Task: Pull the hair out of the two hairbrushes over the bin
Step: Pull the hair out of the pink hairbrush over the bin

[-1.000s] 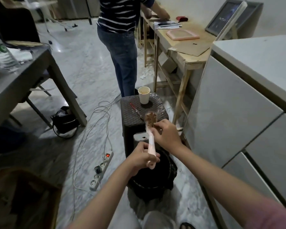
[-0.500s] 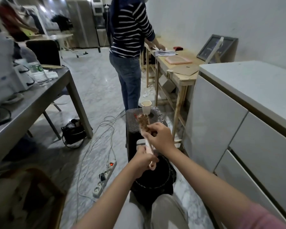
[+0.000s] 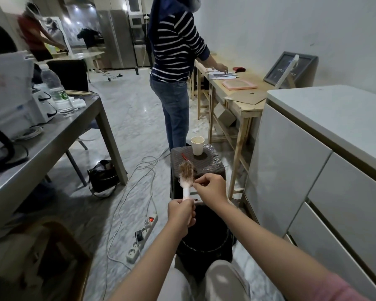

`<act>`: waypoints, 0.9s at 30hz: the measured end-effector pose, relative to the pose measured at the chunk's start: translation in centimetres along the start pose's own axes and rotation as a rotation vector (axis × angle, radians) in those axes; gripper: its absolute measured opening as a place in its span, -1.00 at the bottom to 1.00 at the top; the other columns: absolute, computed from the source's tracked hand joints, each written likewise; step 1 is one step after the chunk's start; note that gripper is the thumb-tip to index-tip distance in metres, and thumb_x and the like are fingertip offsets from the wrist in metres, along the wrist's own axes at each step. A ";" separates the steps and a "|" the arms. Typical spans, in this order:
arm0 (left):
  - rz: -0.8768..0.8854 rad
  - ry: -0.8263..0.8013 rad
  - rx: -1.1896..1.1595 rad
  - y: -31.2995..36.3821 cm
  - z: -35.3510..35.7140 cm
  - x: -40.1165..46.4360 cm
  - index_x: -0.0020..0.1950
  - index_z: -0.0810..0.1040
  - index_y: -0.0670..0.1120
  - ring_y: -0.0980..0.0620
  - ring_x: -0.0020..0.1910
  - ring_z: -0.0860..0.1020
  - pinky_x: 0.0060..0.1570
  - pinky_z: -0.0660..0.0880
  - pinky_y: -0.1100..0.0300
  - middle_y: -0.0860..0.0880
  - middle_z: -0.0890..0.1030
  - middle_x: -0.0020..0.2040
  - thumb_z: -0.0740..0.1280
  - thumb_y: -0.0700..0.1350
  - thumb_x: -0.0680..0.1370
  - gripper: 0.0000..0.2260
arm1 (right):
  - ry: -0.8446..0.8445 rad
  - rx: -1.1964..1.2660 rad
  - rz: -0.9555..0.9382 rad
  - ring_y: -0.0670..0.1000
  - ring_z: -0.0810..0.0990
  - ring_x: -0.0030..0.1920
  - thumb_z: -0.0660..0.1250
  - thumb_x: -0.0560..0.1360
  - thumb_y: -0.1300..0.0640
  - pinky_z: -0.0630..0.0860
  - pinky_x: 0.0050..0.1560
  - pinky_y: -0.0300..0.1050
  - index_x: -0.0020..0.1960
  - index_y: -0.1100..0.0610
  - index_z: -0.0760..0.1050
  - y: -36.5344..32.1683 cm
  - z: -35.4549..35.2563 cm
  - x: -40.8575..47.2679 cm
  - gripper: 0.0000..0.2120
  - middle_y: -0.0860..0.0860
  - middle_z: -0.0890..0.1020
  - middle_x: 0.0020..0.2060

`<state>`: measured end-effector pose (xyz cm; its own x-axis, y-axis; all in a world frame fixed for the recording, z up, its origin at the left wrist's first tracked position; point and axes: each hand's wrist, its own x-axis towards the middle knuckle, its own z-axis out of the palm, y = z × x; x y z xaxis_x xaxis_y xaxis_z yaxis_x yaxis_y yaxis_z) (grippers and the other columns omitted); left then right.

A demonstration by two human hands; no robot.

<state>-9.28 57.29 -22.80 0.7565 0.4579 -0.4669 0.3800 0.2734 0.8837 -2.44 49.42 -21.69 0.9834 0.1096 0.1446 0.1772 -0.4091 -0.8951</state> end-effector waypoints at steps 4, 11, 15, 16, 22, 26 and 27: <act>-0.006 0.021 0.008 0.1 -0.4 0.5 -0.27 0.41 -0.17 0.03 -0.51 0.34 -0.61 0.21 0.30 -0.10 0.43 -0.38 0.25 -0.27 0.54 -0.82 | 0.001 0.223 0.146 -0.01 0.63 -0.34 0.47 0.38 0.30 0.65 -0.17 -0.08 -0.24 0.25 0.61 0.1 -0.3 -0.1 -0.94 0.06 0.63 -0.36; -0.123 0.204 -0.271 0.8 -2.1 2.9 -0.22 0.39 -0.21 0.05 -0.50 0.26 -0.62 0.15 0.37 -0.09 0.36 -0.39 0.13 -0.34 0.49 -0.88 | -0.054 0.575 0.251 -0.12 0.59 -0.49 0.43 0.40 0.42 0.57 -0.40 -0.28 -0.25 0.29 0.53 -0.1 -3.1 -1.2 -0.88 0.11 0.58 -0.37; -0.143 0.360 -0.293 0.5 -4.8 4.3 -0.07 0.43 -0.24 0.04 -0.50 0.29 -0.64 0.22 0.41 -0.11 0.39 -0.37 0.09 -0.35 0.44 -0.83 | 0.072 0.774 0.385 -0.05 0.59 -0.41 0.41 0.43 0.39 0.59 -0.39 -0.30 -0.22 0.26 0.52 1.4 -6.3 -0.3 -0.89 0.12 0.57 -0.30; -0.147 0.379 -0.268 0.4 -5.3 4.4 -0.08 0.45 -0.25 0.03 -0.51 0.29 -0.63 0.23 0.39 -0.11 0.40 -0.39 0.12 -0.33 0.46 -0.86 | 0.108 0.781 0.398 -0.04 0.57 -0.36 0.41 0.43 0.39 0.59 -0.39 -0.30 -0.21 0.25 0.52 1.9 -6.9 0.0 -0.89 0.11 0.57 -0.29; -0.094 0.420 -0.159 -0.3 -6.2 4.3 0.10 0.49 -0.32 0.01 -0.45 0.40 -0.52 0.32 0.24 -0.15 0.49 -0.28 0.19 -0.31 0.48 -0.76 | 0.261 0.675 0.443 0.01 0.56 -0.31 0.37 0.47 0.35 0.58 -0.46 -0.30 -0.03 0.29 0.55 4.1 -7.5 1.6 -0.92 0.10 0.58 -0.27; -0.038 0.305 -0.015 -0.3 -5.3 4.3 0.11 0.49 -0.31 0.00 -0.46 0.40 -0.54 0.31 0.27 -0.17 0.48 -0.26 0.19 -0.32 0.45 -0.74 | 0.281 0.456 0.507 0.01 0.57 -0.36 0.38 0.43 0.36 0.50 -0.49 -0.32 -0.10 0.25 0.60 4.9 -5.5 2.7 -0.92 0.10 0.62 -0.29; -0.018 0.247 0.028 -0.2 -5.0 4.0 0.05 0.48 -0.29 0.00 -0.45 0.39 -0.53 0.29 0.27 -0.17 0.48 -0.25 0.20 -0.32 0.45 -0.81 | 0.257 0.382 0.522 0.04 0.60 -0.31 0.39 0.40 0.34 0.53 -0.40 -0.26 -0.12 0.21 0.63 5.2 -4.9 3.0 -0.91 0.12 0.66 -0.25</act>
<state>-8.99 63.33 -25.02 0.5976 0.6472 -0.4733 0.4092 0.2614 0.8742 1.60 43.24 -23.83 0.9228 -0.2514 -0.2921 -0.3010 0.0030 -0.9536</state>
